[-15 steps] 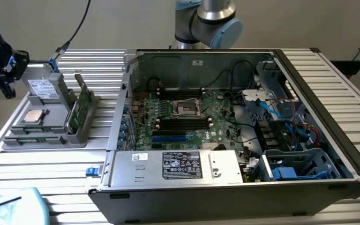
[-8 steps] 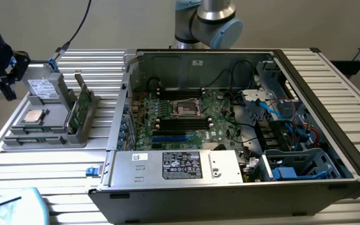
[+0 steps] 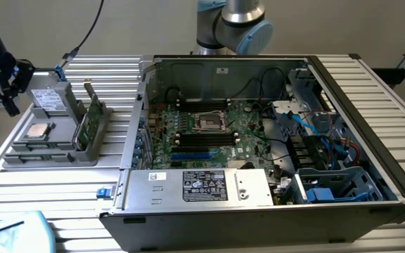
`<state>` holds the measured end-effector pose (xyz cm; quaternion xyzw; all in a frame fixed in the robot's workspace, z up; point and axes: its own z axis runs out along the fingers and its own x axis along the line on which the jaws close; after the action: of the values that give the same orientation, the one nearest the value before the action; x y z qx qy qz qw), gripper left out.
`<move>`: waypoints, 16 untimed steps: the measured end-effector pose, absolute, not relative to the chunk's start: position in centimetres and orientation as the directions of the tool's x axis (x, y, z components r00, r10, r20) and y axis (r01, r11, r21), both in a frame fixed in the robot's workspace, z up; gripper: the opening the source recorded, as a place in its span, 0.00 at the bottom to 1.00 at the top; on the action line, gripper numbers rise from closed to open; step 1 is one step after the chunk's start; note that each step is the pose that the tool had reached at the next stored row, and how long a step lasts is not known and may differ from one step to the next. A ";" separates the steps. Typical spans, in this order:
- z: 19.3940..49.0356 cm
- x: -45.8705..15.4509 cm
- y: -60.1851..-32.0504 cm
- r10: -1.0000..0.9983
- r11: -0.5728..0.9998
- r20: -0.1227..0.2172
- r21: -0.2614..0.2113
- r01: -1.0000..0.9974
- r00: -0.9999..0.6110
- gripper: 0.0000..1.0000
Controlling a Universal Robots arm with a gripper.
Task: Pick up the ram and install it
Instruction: 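Pick up the ram and move it above insertion slot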
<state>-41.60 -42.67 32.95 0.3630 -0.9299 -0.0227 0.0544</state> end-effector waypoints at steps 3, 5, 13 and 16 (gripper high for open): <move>32.6 -41.6 -42.7 -0.713 0.701 0.084 0.081 -0.708 -0.696 0.11; 32.3 -41.6 -42.7 -0.730 0.684 0.082 0.080 -0.726 -0.679 0.11; 31.3 -41.8 -42.6 -0.775 0.632 0.074 0.070 -0.772 -0.627 0.11; 31.0 -41.9 -42.6 -0.789 0.615 0.069 0.063 -0.786 -0.611 0.11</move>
<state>-41.90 -42.60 30.97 0.4387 -0.8974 -0.0132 0.0446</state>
